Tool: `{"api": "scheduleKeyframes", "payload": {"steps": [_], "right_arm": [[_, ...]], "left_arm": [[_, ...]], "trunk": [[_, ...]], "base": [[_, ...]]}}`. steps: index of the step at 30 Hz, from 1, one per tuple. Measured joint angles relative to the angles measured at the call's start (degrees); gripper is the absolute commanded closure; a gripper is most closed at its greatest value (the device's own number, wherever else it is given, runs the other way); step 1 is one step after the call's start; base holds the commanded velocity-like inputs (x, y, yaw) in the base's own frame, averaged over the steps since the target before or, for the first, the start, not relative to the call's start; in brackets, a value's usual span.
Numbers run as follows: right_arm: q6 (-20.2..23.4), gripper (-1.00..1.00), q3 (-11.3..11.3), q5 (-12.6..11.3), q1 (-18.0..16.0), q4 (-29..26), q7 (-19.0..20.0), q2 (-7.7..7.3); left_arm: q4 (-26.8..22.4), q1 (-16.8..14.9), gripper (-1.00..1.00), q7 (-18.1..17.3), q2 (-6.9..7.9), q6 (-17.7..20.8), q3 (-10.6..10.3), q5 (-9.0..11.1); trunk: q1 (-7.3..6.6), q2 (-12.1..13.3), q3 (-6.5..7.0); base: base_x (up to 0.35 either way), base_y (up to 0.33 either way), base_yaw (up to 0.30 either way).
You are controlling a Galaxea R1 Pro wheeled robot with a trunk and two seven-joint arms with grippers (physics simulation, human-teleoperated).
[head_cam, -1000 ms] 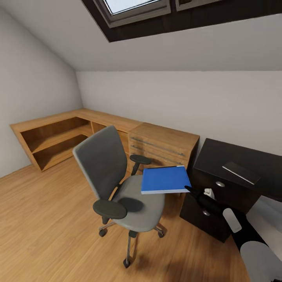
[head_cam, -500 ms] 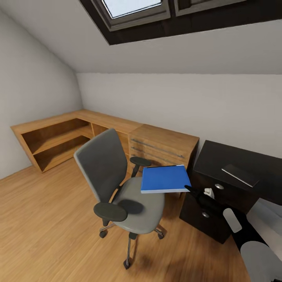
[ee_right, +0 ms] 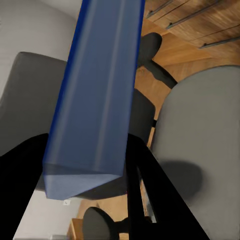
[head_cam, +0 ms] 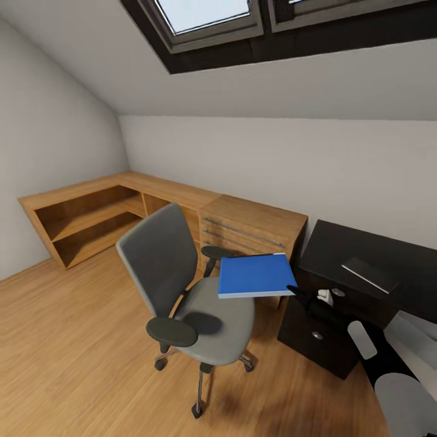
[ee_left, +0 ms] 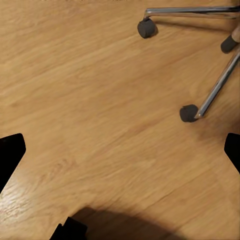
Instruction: In the bedroom, organize the workspace by keeping the computer under the desk, ensuring the monitor is on the desk, placing the keyboard on the desk next to the monitor, placing the mouse on the desk next to the keyboard, moving the folder from the swivel chair onto the desk next to the mouse, stacking the notebook on top of the folder with the pen on top of the notebook, and positioning the swivel chair next to the desk.
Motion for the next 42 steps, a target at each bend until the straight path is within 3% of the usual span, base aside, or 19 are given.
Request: {"api": "scheduleKeyframes", "payload": {"steps": [2,6,19,32,38,42], "right_arm": [[3.0,1.0,-0.1,-0.2,0.0,-2.5,0.1,-0.06],[4.8,1.0,-0.2,-0.4,0.0,-4.6,0.3,-0.58],[5.5,1.0,-0.2,-0.5,0.0,-6.2,0.7,-1.02],[7.6,1.0,-0.5,-0.5,0.1,-6.0,3.4,-1.39],[7.2,1.0,-0.7,-0.3,0.4,-5.9,3.2,-1.41],[7.1,1.0,-2.7,-0.4,0.5,-5.8,3.1,-1.44]], "left_arm": [[0.0,0.0,-1.0,0.0,-0.02,0.0,0.0,0.0],[0.0,0.0,-1.0,0.0,0.02,0.0,0.0,0.1],[0.0,0.0,-1.0,0.0,0.01,0.0,-0.1,0.1],[0.0,0.0,-1.0,0.0,-0.06,0.0,-0.2,0.0],[0.0,0.0,-1.0,0.0,-0.05,0.0,-0.2,0.0],[0.0,0.0,-1.0,0.0,0.01,0.0,-0.2,0.0]], "trunk": [[-0.44,0.8,0.36],[-1.32,2.4,1.05],[-4.18,7.6,3.94],[-7.03,12.8,7.07],[-7.04,12.9,7.63],[-7.04,12.9,8.0]], "base": [[0.0,0.0,0.0],[0.0,0.0,-0.07],[0.0,0.0,-0.091],[0.0,0.0,-0.001],[0.0,0.0,0.0],[0.0,0.0,-0.021]]}}
